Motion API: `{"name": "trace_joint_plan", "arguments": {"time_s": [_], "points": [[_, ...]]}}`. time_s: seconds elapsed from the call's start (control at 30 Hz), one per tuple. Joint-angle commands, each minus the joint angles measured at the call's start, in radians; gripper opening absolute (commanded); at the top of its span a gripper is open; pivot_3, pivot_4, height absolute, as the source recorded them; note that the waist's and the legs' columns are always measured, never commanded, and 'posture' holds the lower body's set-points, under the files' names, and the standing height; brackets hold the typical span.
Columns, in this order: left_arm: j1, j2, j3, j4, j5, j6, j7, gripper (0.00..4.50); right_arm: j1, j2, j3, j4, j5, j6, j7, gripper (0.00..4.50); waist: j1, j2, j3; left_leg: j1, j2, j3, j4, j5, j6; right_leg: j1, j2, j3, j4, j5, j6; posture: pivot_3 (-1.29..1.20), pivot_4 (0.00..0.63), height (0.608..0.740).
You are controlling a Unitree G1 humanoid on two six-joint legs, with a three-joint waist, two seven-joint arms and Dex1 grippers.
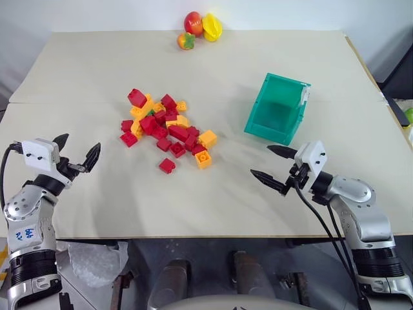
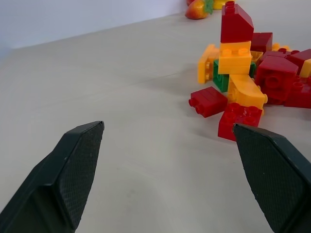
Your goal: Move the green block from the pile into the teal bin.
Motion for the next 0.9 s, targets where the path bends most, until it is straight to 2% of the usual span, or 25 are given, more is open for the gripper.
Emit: {"name": "trace_joint_plan", "arguments": {"time_s": [0.03,0.07,0.17,0.3,0.4,0.5,0.6,0.73,0.9], "points": [[-0.002,0.066,-0.018,0.043,0.145,-0.121,0.067,4.50,-0.011,0.001,-0.017,-0.013,0.012,-0.023,0.001,4.48,0.000,0.000,0.000,0.000,0.000,0.000,0.000,0.000,0.000,0.000,0.000,0.000,0.000,0.000,0.000,0.00,0.150,0.740],[0.000,0.085,-0.027,0.076,0.202,-0.149,0.112,4.50,-0.011,0.001,-0.016,-0.016,0.011,-0.022,0.000,4.48,-0.001,0.000,0.000,0.000,0.000,0.000,0.000,0.000,0.000,0.000,0.000,0.000,0.000,0.000,0.000,0.00,0.150,0.740],[-0.048,0.031,0.038,0.073,0.084,-0.072,0.152,4.50,-0.011,0.003,-0.015,-0.020,0.011,-0.020,-0.004,4.48,0.001,0.000,0.000,0.000,0.000,0.000,0.000,0.000,0.000,0.000,0.001,0.000,0.000,0.000,0.000,0.00,0.150,0.740],[-0.012,0.057,0.008,0.065,0.110,-0.140,0.077,4.50,-0.010,0.006,-0.015,-0.027,0.013,-0.018,-0.008,4.48,0.001,0.000,0.000,0.000,-0.001,0.000,0.000,0.000,0.000,0.000,-0.001,0.000,0.001,0.000,0.000,0.00,0.150,0.740],[-0.024,0.061,0.015,0.072,0.093,-0.074,0.085,4.50,-0.020,0.011,-0.007,-0.037,0.024,-0.012,0.000,4.48,0.000,0.000,0.000,0.000,0.000,0.000,0.000,0.000,0.000,0.000,0.000,0.000,0.000,0.000,0.000,0.00,0.150,0.740],[-0.045,0.076,0.000,0.102,0.086,-0.094,0.024,4.50,-0.048,0.024,0.003,-0.074,0.063,0.034,0.003,4.48,-0.002,0.000,0.000,0.000,0.000,0.000,0.001,0.000,0.000,0.000,0.000,0.000,0.001,0.000,0.000,0.00,0.150,0.740],[-0.122,0.081,0.017,0.194,0.054,-0.096,0.000,3.93,-0.073,0.035,0.015,-0.097,0.096,0.066,0.016,4.50,0.000,0.000,0.000,0.000,0.000,0.000,0.001,0.000,0.000,0.000,0.000,0.000,0.001,0.000,0.000,0.00,0.150,0.740],[-0.231,0.098,-0.021,0.312,0.063,-0.133,-0.065,2.71,-0.109,0.051,0.037,-0.106,0.111,0.084,0.026,4.50,0.001,-0.001,0.000,0.000,-0.001,0.000,0.001,0.000,0.000,0.000,0.000,-0.001,0.002,0.000,0.000,0.00,0.150,0.740],[-0.496,0.107,-0.066,0.622,0.083,-0.144,-0.129,1.12,-0.166,0.089,0.070,-0.102,0.118,0.093,0.033,4.50,0.001,-0.001,-0.001,-0.002,-0.003,-0.001,0.004,0.000,0.000,-0.001,0.000,-0.002,0.003,0.000,0.000,0.00,0.150,0.740]]}}
